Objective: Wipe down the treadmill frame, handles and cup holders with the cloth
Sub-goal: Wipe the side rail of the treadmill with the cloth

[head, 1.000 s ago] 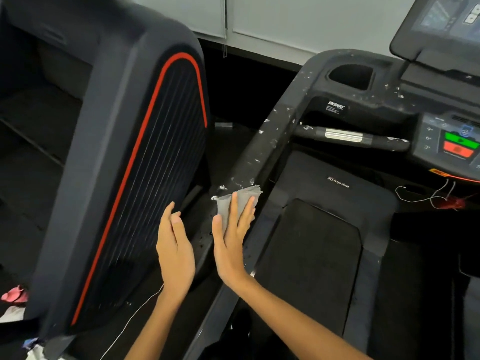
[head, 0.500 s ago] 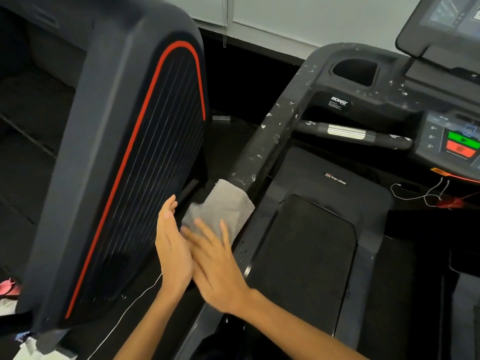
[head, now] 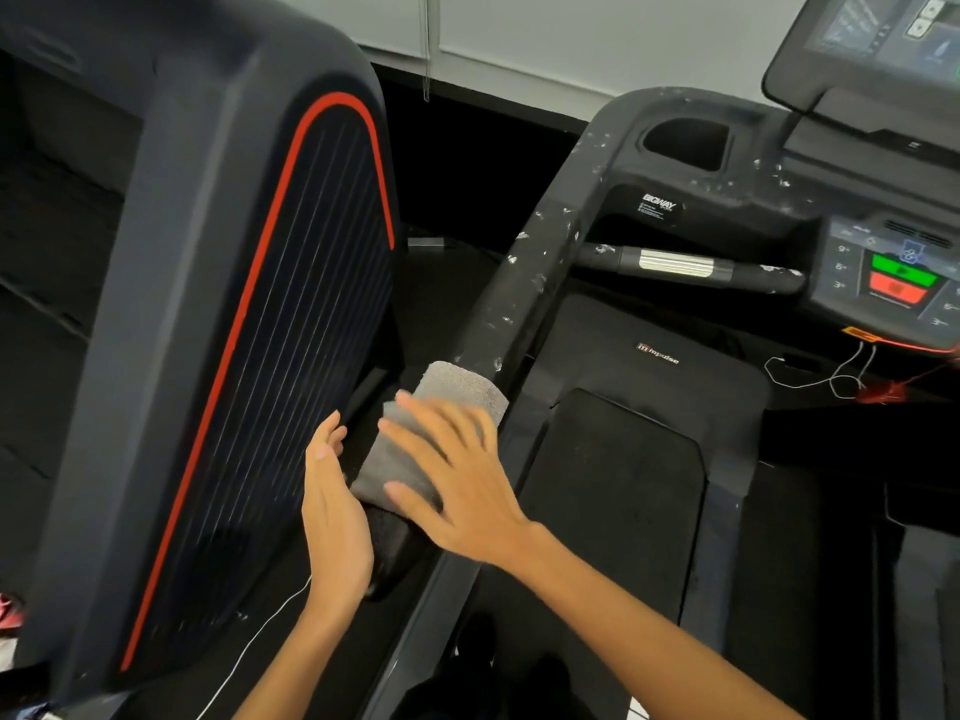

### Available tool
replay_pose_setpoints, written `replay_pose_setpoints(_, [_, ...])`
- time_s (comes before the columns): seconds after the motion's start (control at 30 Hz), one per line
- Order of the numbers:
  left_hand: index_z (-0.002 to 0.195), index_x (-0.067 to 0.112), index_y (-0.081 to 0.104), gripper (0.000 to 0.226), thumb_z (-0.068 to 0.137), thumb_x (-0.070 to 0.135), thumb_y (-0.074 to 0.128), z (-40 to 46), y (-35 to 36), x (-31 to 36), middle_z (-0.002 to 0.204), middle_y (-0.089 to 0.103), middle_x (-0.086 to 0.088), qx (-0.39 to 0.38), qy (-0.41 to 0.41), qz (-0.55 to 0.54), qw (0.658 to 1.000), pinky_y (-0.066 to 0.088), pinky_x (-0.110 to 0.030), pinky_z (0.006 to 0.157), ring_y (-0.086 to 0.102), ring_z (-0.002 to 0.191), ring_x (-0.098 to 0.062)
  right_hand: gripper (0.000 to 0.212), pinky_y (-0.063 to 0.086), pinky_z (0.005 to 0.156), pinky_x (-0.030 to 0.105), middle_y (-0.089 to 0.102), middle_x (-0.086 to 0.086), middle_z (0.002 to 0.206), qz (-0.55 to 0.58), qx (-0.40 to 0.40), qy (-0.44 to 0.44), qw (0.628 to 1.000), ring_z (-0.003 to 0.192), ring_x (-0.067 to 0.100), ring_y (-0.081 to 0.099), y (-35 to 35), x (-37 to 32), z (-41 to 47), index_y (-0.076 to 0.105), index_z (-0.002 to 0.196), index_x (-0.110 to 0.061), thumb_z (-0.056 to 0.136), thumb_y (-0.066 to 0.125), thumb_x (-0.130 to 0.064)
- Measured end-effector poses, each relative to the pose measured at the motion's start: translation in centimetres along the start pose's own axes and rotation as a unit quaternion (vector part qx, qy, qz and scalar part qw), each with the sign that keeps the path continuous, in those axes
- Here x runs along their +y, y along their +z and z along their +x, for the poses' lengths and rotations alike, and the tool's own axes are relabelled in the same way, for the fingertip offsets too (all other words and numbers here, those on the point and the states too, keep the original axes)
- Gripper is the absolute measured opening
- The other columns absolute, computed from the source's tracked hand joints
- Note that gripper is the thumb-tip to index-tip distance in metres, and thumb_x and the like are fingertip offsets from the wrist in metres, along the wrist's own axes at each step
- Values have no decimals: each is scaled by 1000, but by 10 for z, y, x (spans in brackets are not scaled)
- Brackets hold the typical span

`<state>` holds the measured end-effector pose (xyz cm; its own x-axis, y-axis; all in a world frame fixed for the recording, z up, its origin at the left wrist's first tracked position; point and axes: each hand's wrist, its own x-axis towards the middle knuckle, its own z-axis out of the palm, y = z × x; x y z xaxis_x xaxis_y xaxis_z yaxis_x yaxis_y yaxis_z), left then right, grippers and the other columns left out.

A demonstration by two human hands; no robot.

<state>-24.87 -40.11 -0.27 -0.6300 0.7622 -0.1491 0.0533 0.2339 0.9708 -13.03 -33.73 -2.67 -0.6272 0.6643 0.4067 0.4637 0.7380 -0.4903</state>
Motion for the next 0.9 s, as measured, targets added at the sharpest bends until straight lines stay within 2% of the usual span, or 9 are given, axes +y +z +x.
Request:
replay_pose_setpoints(0.13, [138,34,39,41,103,41,19,5,-1,1,137,44,8,-12,-23,12,1000,31,-40,111,39,129,-7,50,1,116,62,50,5,142,-58,-12,42,997,145,31,21,4,14,15,62,125,-23,91,45,-54])
replay_pose_setpoints(0.23, [141,34,34,45,101,47,18,6,-2,1,139,41,8,-26,-13,29,999,30,-40,111,38,130,-9,36,6,118,56,62,1,123,-68,-9,74,995,137,27,37,11,13,24,69,108,-20,93,47,-44])
replay_pose_setpoints(0.33, [146,31,26,51,98,47,17,7,-1,6,149,34,3,-54,-17,45,997,24,-29,108,31,135,-10,37,17,117,50,69,1,100,-92,-16,111,989,119,22,52,19,6,39,73,91,-14,92,43,-36])
replay_pose_setpoints(0.47, [149,36,14,58,94,54,15,7,0,10,148,37,-1,-104,-46,93,989,24,-27,101,34,135,-14,33,30,110,39,67,3,83,-73,-4,79,994,92,19,59,24,-1,42,69,81,-10,91,47,-31])
replay_pose_setpoints(0.53, [149,40,8,64,88,62,13,7,-1,10,142,46,-3,-126,-59,143,980,28,-32,102,42,127,-14,32,30,109,34,68,1,86,-40,7,52,998,95,17,59,22,0,35,70,84,-11,95,48,-32])
replay_pose_setpoints(0.6, [149,38,2,71,85,66,8,4,0,9,128,58,-9,-127,-45,230,964,38,-40,98,55,114,-22,27,28,110,34,69,-2,99,6,14,13,1000,110,15,57,18,5,24,72,94,-13,95,50,-30])
replay_pose_setpoints(0.73, [151,20,0,92,77,74,-12,-7,6,1,103,66,-11,-84,46,427,899,37,-32,67,63,87,-28,33,23,115,39,64,1,124,85,15,-44,995,129,16,47,8,23,7,68,114,-13,94,46,-25])
replay_pose_setpoints(0.8, [151,15,10,98,77,76,-10,-10,6,-2,110,65,-9,-81,74,447,888,37,-29,66,64,92,-24,34,18,117,42,61,3,128,88,21,-35,995,133,18,44,7,33,3,67,117,-12,94,45,-23])
replay_pose_setpoints(0.9, [145,11,29,86,83,65,4,-8,7,-1,127,58,-10,-90,93,463,877,45,-33,76,60,106,-24,36,12,119,47,58,4,132,74,34,-7,997,136,18,40,3,50,6,65,120,-10,94,43,-21])
